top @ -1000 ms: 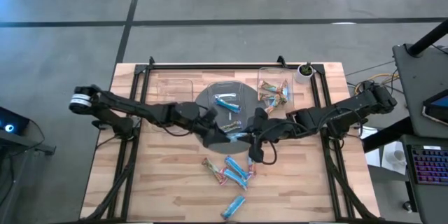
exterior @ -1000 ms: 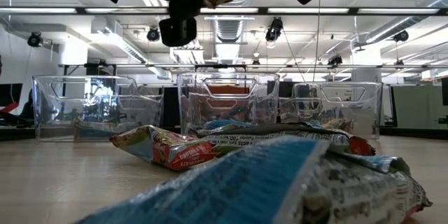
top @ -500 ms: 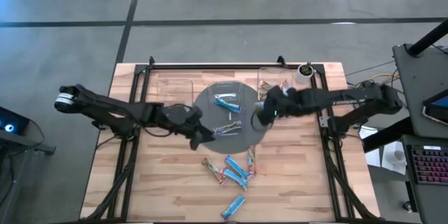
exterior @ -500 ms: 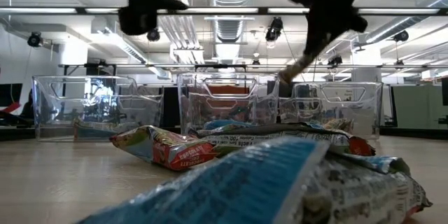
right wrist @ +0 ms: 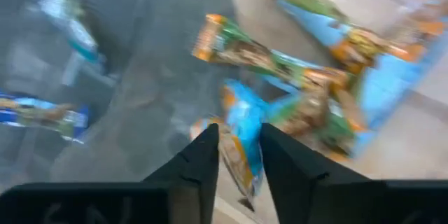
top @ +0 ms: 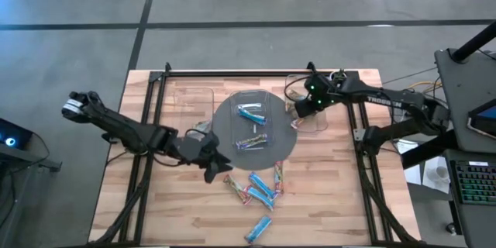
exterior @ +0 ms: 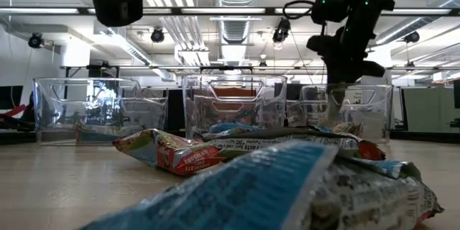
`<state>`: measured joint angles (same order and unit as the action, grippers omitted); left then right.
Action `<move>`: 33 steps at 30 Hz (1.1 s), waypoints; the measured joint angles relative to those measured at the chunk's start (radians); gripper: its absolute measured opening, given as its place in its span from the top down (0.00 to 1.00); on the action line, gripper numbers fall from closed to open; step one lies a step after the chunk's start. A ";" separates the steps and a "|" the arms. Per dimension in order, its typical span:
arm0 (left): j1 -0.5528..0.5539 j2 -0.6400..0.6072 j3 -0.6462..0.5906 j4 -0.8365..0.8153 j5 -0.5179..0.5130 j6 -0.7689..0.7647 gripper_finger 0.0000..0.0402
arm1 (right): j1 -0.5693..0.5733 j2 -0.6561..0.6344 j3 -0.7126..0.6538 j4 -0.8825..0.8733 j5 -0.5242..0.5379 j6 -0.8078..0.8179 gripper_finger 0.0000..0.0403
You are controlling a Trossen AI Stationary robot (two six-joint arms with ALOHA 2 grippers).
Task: Pick and place Granola Bars by type
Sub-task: Put the yellow granola bar into the right transparent bin, then put the red granola bar into the left transparent bin
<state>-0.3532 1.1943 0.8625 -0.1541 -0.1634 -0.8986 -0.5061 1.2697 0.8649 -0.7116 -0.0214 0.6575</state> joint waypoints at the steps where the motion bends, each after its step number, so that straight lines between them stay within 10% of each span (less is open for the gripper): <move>1: -0.005 0.001 0.000 -0.001 0.000 -0.001 0.61 | 0.000 0.000 -0.011 0.033 -0.012 0.001 0.73; 15: -0.012 0.001 0.000 -0.021 -0.003 -0.020 0.61 | 0.055 -0.077 0.020 -0.204 0.159 -0.031 0.40; 23: -0.024 0.001 0.000 -0.201 -0.003 -0.014 0.61 | 0.345 -0.183 0.074 -0.147 0.119 -0.173 0.39; 33: -0.043 0.001 0.000 -0.290 -0.003 -0.042 0.61 | 0.664 0.006 0.068 -0.090 0.030 0.349 0.43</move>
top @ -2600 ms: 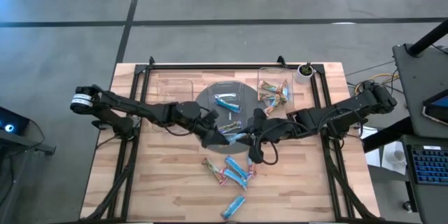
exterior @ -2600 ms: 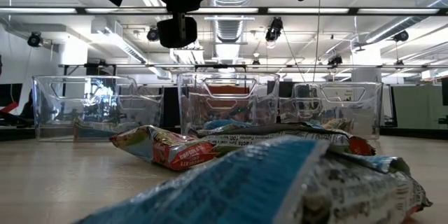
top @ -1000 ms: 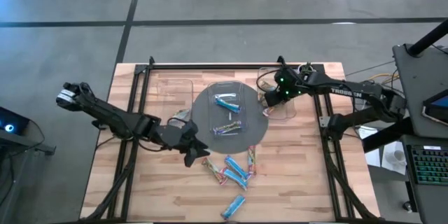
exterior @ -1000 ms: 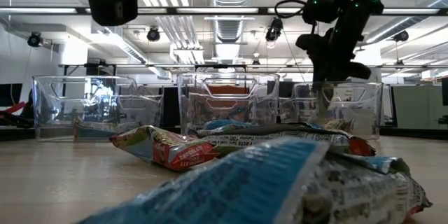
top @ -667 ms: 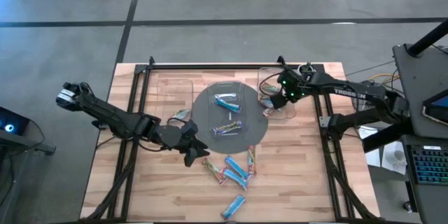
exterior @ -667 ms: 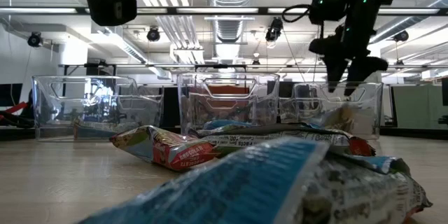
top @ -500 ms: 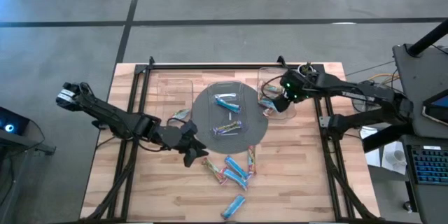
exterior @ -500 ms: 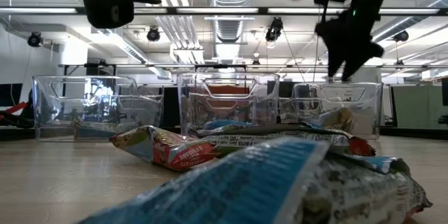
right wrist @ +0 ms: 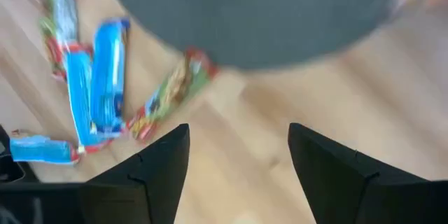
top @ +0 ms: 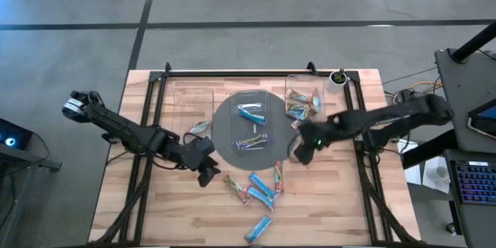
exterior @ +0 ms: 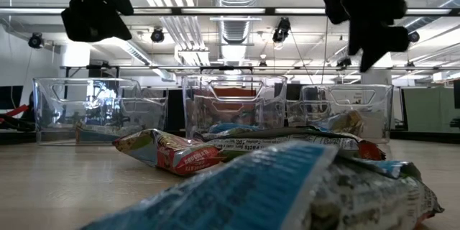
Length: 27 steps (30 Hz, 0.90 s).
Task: Pick and place Granola Bars by type
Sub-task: Put the red granola bar into the left transparent bin
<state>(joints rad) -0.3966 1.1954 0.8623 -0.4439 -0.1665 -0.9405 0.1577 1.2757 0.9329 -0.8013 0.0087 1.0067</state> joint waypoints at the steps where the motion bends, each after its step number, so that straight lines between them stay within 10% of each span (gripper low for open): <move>1: -0.002 0.000 0.000 -0.004 0.000 0.000 0.61 | 0.021 0.030 0.000 0.011 -0.015 0.051 0.43; 13: -0.069 0.000 0.000 -0.046 -0.011 0.027 0.61 | 0.134 0.331 0.008 0.334 -0.009 0.428 0.43; 27: -0.171 -0.011 -0.001 -0.082 -0.121 -0.007 0.61 | 0.120 0.461 0.072 0.380 0.024 0.497 0.35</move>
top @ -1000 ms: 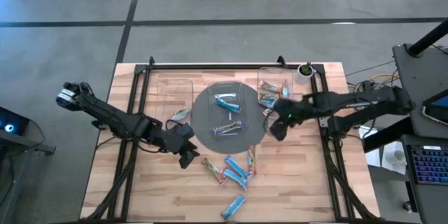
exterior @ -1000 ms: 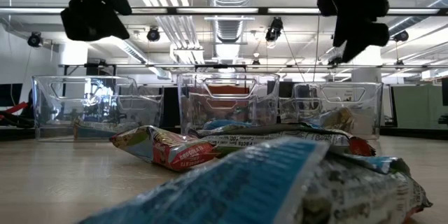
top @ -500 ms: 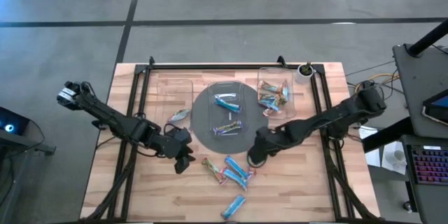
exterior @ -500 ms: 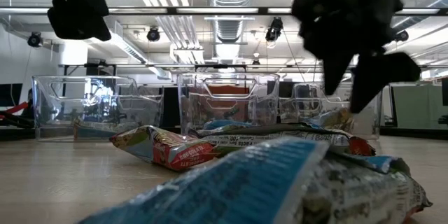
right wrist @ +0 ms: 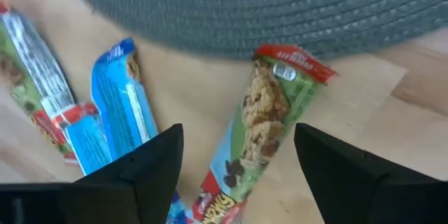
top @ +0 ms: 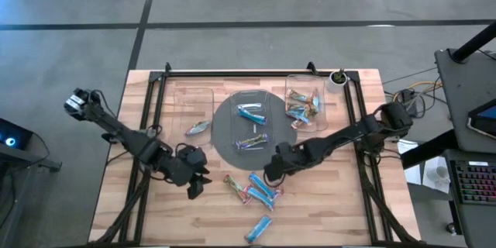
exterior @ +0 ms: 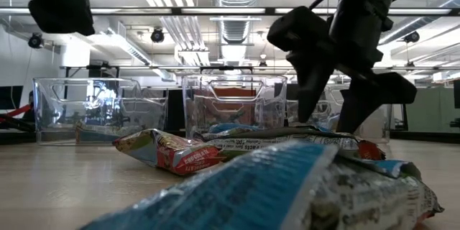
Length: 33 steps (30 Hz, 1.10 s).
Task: Pick and place Granola Bars by type
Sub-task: Put the red granola bar into the left transparent bin
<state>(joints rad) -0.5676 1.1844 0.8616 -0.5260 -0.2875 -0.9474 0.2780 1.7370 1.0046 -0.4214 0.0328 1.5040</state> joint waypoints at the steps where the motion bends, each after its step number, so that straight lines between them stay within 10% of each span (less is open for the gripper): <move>1: -0.010 -0.002 0.000 -0.005 -0.024 -0.011 0.61 | -0.002 0.000 -0.001 -0.002 0.005 0.007 0.35; 18: -0.089 -0.010 0.000 -0.015 -0.331 -0.107 0.61 | -0.019 0.043 -0.010 -0.037 -0.012 0.003 0.41; 33: -0.090 -0.011 0.000 -0.011 -0.354 -0.107 0.61 | -0.033 0.088 0.071 -0.229 -0.053 -0.122 0.54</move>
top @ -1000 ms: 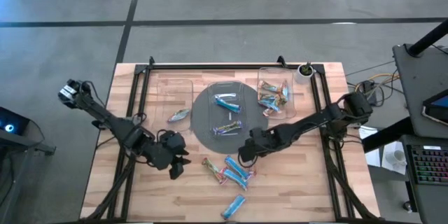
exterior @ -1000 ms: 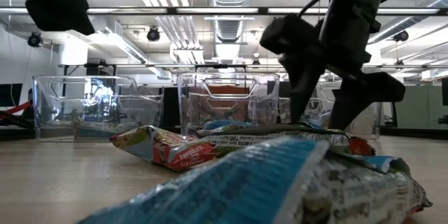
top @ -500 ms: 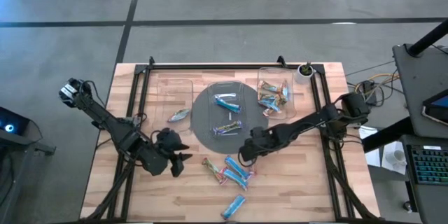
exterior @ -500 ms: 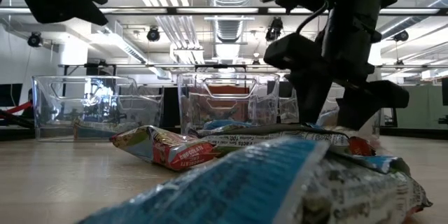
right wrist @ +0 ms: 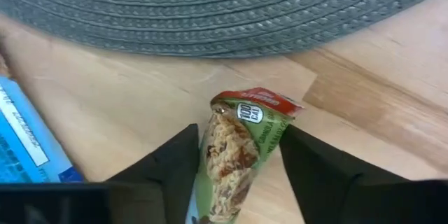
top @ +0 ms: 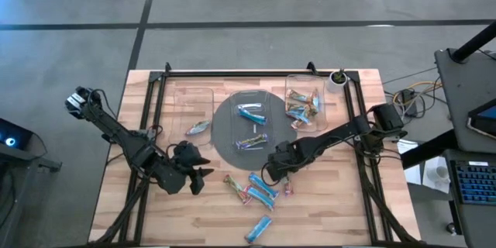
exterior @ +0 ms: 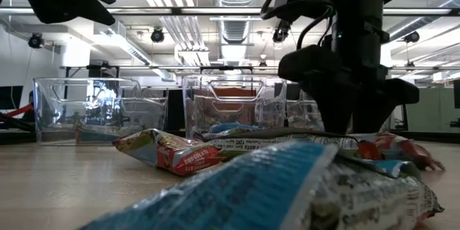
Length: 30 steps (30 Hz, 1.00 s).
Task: Pick and place Granola Bars by type
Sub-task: Put the red granola bar into the left transparent bin
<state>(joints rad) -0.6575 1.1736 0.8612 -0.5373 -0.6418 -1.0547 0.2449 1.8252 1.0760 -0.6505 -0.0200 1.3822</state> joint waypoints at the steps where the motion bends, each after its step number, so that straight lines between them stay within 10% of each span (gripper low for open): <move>1: 0.000 0.000 0.000 -0.003 0.000 0.002 0.61 | -0.001 0.000 -0.001 -0.001 -0.005 -0.004 0.57; 13: 0.000 0.000 0.000 -0.001 -0.009 -0.041 0.61 | -0.001 -0.062 -0.003 0.037 -0.002 -0.048 0.89; 24: 0.033 0.000 0.000 0.070 -0.003 -0.146 0.61 | -0.009 -0.371 -0.002 0.319 0.438 -0.078 0.91; 30: 0.120 -0.009 -0.001 0.272 0.018 -0.019 0.61 | -0.051 -0.409 -0.001 0.457 0.468 -0.197 0.91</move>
<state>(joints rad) -0.5376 1.1651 0.8600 -0.2655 -0.6243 -1.0735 0.1938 1.4158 1.0749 -0.1933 0.4475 1.1855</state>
